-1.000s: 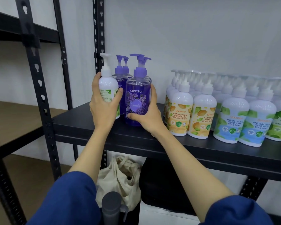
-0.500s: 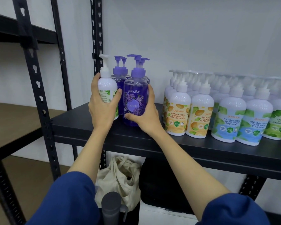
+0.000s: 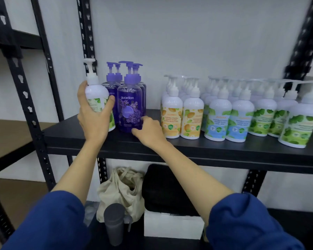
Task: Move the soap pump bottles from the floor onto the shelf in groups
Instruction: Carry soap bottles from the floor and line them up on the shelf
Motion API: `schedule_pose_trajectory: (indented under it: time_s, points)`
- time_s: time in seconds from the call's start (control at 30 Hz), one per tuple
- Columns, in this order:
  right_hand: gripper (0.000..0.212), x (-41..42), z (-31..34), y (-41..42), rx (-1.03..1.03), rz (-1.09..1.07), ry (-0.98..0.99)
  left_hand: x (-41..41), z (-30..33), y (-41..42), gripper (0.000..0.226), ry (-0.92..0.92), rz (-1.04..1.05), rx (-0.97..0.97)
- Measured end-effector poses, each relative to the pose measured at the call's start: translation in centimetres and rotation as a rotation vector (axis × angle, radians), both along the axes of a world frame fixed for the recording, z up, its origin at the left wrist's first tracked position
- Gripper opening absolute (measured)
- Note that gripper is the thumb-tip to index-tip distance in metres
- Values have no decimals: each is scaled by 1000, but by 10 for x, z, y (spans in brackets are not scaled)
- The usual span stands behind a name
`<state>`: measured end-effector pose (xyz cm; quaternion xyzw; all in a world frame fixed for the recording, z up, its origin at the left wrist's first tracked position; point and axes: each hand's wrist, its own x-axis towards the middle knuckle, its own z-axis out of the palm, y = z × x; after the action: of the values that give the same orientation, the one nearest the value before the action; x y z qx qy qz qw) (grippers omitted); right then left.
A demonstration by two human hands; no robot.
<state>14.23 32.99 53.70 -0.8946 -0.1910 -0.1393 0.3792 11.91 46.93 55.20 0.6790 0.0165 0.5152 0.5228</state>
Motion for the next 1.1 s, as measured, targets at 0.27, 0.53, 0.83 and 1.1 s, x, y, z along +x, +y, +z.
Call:
schedule_pose_trajectory:
  time_s: [0.27, 0.53, 0.83, 1.1]
  points:
    - [26, -62, 1, -98, -32, -173, -369, -46, 2, -79, 70, -26, -81, -18]
    - [22, -61, -26, -286, -19, -622, -488, -43, 11, -216, 71, -124, -333, -3]
    - [52, -42, -66, -407, -242, -846, -388, -11, -1, -365, 71, -79, -618, 88]
    - [43, -30, -94, -409, -132, -855, -694, 25, -22, -402, 73, 27, -628, 94]
